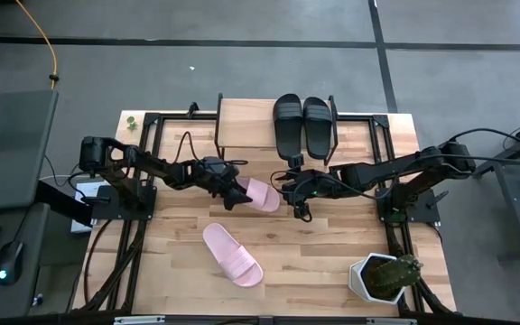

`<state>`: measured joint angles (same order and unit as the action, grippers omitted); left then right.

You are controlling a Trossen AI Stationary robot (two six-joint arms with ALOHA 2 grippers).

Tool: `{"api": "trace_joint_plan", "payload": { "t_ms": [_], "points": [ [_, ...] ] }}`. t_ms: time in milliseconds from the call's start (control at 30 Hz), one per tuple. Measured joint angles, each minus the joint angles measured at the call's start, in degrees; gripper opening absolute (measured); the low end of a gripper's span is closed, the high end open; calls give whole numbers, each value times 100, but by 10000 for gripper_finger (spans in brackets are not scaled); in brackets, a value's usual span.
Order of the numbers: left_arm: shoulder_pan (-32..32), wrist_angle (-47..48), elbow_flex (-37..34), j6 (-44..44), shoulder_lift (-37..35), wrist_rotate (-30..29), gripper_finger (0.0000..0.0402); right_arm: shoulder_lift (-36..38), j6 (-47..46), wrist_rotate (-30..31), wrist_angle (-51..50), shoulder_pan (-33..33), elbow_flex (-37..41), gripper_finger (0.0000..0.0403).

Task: Pick and place slides into the shelf
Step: Put the top pink slipper on the shelf

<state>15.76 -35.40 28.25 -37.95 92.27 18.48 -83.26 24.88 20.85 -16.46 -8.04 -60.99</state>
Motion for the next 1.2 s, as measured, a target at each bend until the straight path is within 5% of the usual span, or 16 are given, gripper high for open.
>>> {"api": "trace_joint_plan", "payload": {
  "t_ms": [400,933,1200],
  "points": [
    [-56,47,2,61,0,-153,209,0,-42,-1,0,1,0,152],
    [-41,82,2,304,0,-157,13,0,-42,-1,-1,1,0,152],
    [-41,76,2,319,0,-156,20,0,-42,-1,-1,1,0,152]
  ]
}}
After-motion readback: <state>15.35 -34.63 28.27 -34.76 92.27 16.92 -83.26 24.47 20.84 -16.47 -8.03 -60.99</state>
